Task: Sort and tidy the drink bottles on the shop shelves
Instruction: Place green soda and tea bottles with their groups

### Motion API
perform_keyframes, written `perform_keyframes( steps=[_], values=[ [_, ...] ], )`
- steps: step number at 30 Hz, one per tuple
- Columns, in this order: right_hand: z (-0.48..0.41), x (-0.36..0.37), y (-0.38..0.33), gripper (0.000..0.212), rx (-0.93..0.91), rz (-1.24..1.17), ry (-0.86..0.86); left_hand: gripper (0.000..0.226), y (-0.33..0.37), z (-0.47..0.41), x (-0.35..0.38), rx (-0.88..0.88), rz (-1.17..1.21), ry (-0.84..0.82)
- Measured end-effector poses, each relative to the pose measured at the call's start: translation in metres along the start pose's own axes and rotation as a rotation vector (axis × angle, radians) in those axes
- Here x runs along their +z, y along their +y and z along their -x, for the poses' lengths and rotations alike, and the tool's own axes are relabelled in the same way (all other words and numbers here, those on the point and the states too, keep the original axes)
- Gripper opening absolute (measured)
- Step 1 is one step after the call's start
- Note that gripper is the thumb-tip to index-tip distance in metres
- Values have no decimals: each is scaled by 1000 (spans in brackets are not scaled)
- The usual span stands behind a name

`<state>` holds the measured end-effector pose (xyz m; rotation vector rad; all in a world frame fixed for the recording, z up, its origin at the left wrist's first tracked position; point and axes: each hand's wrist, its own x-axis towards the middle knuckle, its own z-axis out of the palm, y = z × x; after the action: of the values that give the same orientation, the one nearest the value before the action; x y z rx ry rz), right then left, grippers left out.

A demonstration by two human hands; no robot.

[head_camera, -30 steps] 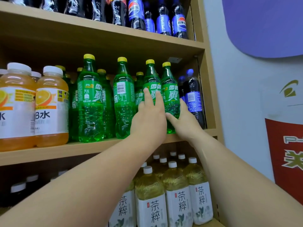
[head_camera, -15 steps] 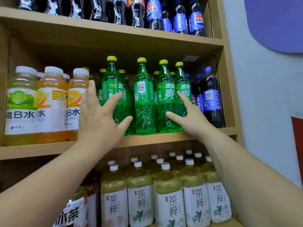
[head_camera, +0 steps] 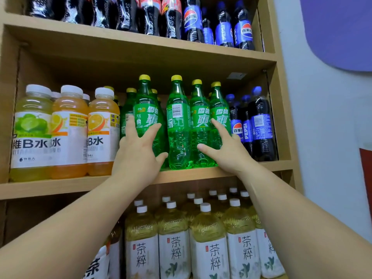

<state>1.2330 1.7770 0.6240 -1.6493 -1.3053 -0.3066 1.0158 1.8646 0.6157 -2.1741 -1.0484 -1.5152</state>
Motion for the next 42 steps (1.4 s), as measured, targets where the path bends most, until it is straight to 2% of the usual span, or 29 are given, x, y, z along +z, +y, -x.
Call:
perform_keyframes(
  steps=[3, 5, 7, 9, 10, 12, 15, 18, 21, 27, 32, 35, 39, 42],
  values=[
    [-1, 1, 0, 92, 25, -2, -22, 81, -2, 1, -2, -3, 49, 1],
    [0, 5, 1, 90, 43, 13, 28, 85, -3, 2, -3, -3, 88, 2],
    [8, 10, -5, 82, -33, 102, 256, 91, -4, 3, -3, -12, 108, 10],
    [16, 16, -22, 67, -221, 124, 535, 102, -5, 3, -2, -19, 123, 36],
    [20, 19, -34, 58, -304, 101, 583, 107, -5, 3, -2, -22, 142, 53],
    [23, 28, -57, 54, -354, 68, 488, 113, -6, 3, -2, -35, 193, 80],
    [17, 39, -74, 79, -254, 119, 330, 114, -8, 4, -3, -46, 243, 101],
    [17, 44, -76, 103, -168, 202, 315, 108, -8, 6, -3, -33, 244, 109],
    [20, 48, -77, 115, -144, 302, 318, 101, -8, 6, -3, -36, 238, 111],
    [20, 45, -82, 103, -124, 184, 269, 102, -10, 4, -4, -56, 282, 96],
    [22, 41, -78, 85, -105, -33, 105, 95, -10, 6, -5, -49, 279, 87],
    [21, 48, -78, 85, -104, 2, 170, 91, -11, 7, -7, -43, 298, 80],
    [21, 54, -79, 99, -133, 117, 297, 89, -11, 6, -8, -46, 331, 72],
    [21, 54, -79, 100, -142, 93, 294, 90, -12, 6, -8, -49, 343, 74]
  ],
)
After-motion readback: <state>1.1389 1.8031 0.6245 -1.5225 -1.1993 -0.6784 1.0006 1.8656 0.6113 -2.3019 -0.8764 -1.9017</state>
